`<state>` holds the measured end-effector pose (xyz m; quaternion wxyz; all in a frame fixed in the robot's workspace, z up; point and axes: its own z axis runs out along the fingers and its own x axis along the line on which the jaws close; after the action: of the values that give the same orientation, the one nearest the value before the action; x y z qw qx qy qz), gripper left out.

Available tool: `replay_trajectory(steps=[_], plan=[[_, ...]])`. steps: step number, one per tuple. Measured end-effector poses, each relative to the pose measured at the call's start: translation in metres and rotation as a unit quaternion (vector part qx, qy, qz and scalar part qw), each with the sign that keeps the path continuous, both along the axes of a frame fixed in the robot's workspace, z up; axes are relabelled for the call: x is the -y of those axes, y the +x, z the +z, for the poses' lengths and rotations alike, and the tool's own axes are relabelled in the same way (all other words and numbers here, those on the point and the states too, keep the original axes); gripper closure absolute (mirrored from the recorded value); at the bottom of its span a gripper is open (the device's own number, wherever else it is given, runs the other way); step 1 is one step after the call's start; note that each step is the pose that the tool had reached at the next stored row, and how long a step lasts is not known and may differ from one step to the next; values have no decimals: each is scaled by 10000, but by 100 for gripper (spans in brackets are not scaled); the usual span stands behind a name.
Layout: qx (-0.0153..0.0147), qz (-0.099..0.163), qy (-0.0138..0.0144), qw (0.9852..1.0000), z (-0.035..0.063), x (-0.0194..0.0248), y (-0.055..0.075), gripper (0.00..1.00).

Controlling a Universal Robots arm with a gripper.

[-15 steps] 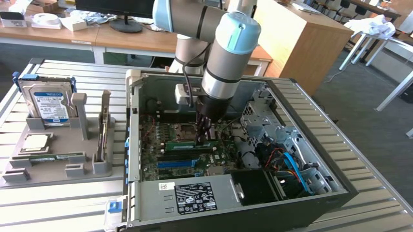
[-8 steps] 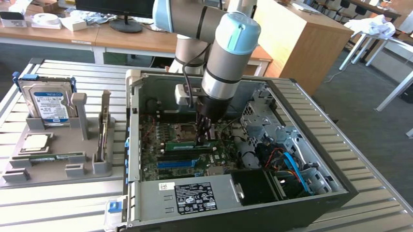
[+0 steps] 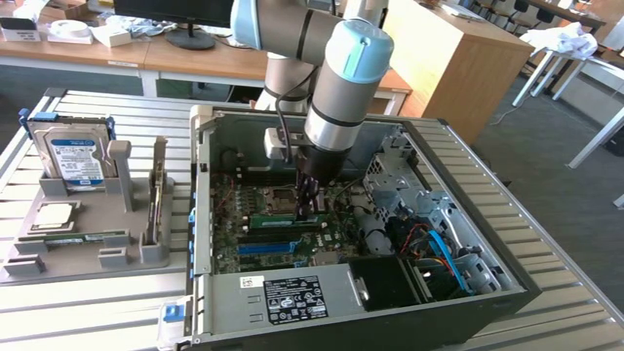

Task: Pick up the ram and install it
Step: 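Insert the ram into the slot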

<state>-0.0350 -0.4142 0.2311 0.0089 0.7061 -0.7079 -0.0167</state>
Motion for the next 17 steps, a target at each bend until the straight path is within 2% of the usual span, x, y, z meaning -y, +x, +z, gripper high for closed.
replay_trajectory(steps=[17], plan=[[0, 0, 0, 10000, -15, 0, -3, 89]])
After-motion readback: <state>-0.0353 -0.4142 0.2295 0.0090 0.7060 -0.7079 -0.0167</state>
